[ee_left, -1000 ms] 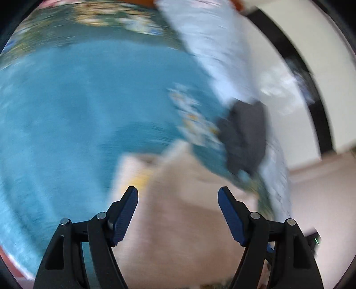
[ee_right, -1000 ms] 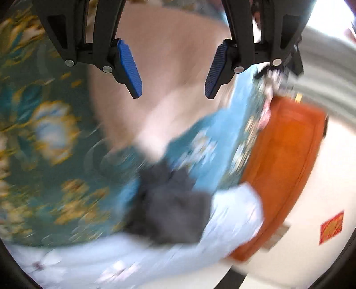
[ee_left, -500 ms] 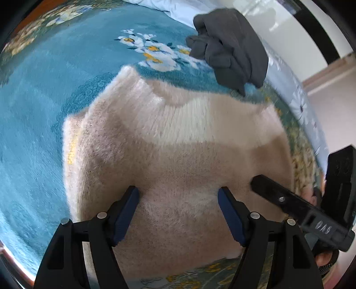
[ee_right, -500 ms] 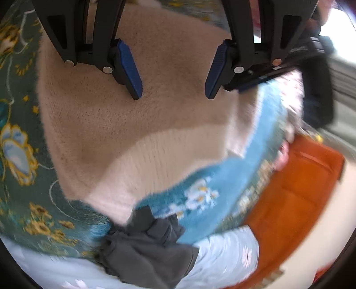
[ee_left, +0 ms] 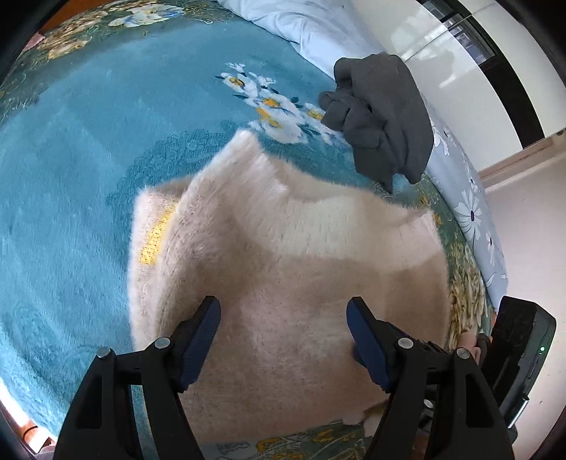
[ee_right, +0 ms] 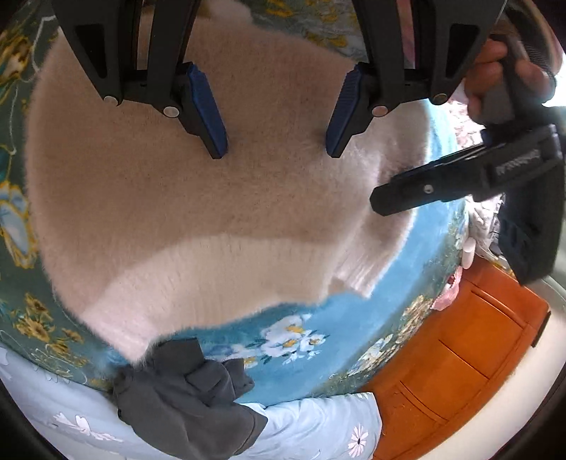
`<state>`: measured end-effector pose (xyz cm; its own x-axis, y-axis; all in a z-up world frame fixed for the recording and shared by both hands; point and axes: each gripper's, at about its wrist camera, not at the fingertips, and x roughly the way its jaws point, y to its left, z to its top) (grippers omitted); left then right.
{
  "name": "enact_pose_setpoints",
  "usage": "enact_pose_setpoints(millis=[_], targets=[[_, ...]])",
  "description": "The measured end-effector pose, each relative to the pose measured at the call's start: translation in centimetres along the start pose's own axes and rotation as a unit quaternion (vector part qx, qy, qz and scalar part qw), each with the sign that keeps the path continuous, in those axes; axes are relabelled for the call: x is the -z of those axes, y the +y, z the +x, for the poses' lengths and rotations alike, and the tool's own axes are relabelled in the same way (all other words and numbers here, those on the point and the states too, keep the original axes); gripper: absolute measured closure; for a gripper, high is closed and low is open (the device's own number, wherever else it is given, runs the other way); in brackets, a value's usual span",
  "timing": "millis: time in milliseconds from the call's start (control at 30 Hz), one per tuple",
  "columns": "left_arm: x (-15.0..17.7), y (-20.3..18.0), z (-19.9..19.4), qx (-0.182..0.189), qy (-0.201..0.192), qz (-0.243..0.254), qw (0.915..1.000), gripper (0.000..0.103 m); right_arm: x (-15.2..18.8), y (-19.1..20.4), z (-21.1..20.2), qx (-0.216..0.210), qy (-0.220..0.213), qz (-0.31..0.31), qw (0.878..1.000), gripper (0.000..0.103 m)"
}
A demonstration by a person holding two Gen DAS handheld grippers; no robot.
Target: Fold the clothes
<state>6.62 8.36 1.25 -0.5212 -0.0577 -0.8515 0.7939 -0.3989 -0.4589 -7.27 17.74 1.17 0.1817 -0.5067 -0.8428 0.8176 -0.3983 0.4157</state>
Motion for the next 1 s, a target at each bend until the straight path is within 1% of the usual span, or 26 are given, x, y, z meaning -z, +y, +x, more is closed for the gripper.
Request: enact_pose_setpoints(millis=[33,67,100,133,167,233,300,333,367,400,433,467,500,533,567,633,667,733,767,867,933,1000], targets=[[0.0,0.1,-0.5,0.004,-0.009,-0.001,1.0000,0.028,-0.2,-0.2,-0.4,-0.005,-0.001,0.010,1.000,0.040],[0.2,0.4,-1.4,0.008,-0.026,-0.006,0.9996,0.028,-0.4,-0.4,-0.9,-0.010,-0.006,0.018,1.000,0.040],[0.1,0.9,-2.3,0.009,-0.049,-0.020,0.9986,0.028,-0.7,-0.7,-1.8,-0.016,-0.021,0.025,0.999,0.040],[0.0,1.6,-3.0,0.009,-0.067,-0.036,0.9971,0.028,-0.9,-1.0,-2.7,-0.021,-0.035,0.032,0.999,0.040],[-0.1,2.7,-3.4,0.004,-0.076,-0.060,0.9953,0.028,-1.1,-1.5,-3.7,-0.023,-0.052,0.037,0.998,0.040],[-0.3,4.8,-4.0,-0.007,-0.087,-0.110,0.9901,0.028,-1.1,-3.9,-5.7,-0.005,-0.080,0.065,0.995,0.040],[-0.2,6.8,-2.7,-0.027,-0.056,-0.161,0.9849,0.028,-0.9,-7.0,-7.3,0.009,-0.097,0.108,0.989,0.041],[-0.1,7.6,-1.8,-0.033,-0.031,-0.179,0.9828,0.028,-0.5,-9.0,-7.2,0.003,-0.090,0.143,0.986,0.041],[0.1,8.2,-1.0,-0.036,-0.008,-0.194,0.9803,0.028,-0.2,-10.8,-7.1,-0.015,-0.085,0.178,0.980,0.041],[0.1,8.5,-0.4,-0.035,0.007,-0.201,0.9790,0.028,0.3,-12.3,-6.9,-0.052,-0.086,0.210,0.972,0.041],[0.2,8.6,-0.2,-0.033,0.013,-0.204,0.9783,0.027,0.6,-13.5,-6.8,-0.081,-0.088,0.237,0.964,0.041],[0.2,8.7,0.0,-0.030,0.017,-0.208,0.9775,0.027,0.7,-13.9,-7.0,-0.091,-0.093,0.248,0.960,0.041],[0.2,8.8,-0.1,-0.026,0.013,-0.213,0.9767,0.025,0.6,-14.1,-7.3,-0.089,-0.099,0.254,0.958,0.041],[0.2,8.9,-0.2,-0.021,0.009,-0.217,0.9759,0.025,0.4,-14.2,-7.7,-0.075,-0.105,0.255,0.958,0.041],[0.2,9.1,-0.3,-0.017,0.007,-0.221,0.9750,0.025,0.1,-14.0,-8.0,-0.044,-0.108,0.246,0.962,0.041],[0.2,9.3,-0.3,-0.007,0.006,-0.230,0.9731,0.024,-0.4,-13.9,-7.6,-0.014,-0.096,0.226,0.969,0.040],[0.3,9.4,-0.1,-0.005,0.010,-0.232,0.9727,0.024,-0.3,-14.1,-7.2,-0.020,-0.085,0.227,0.970,0.040],[0.3,9.4,0.4,0.000,0.023,-0.233,0.9721,0.022,0.0,-14.7,-5.3,-0.037,-0.050,0.234,0.970,0.040],[0.2,9.4,0.6,0.003,0.030,-0.234,0.9719,0.021,0.2,-15.1,-4.4,-0.039,-0.042,0.241,0.969,0.040],[0.2,9.1,1.3,0.008,0.045,-0.229,0.9723,0.017,0.4,-16.3,-2.5,-0.069,-0.043,0.275,0.958,0.037],[0.1,9.1,1.6,0.013,0.051,-0.229,0.9719,0.014,0.0,-17.4,-1.8,-0.102,-0.052,0.301,0.947,0.037],[-0.2,9.3,1.8,0.017,0.058,-0.235,0.9702,0.013,-0.4,-17.9,-1.1,-0.120,-0.050,0.313,0.941,0.037]])
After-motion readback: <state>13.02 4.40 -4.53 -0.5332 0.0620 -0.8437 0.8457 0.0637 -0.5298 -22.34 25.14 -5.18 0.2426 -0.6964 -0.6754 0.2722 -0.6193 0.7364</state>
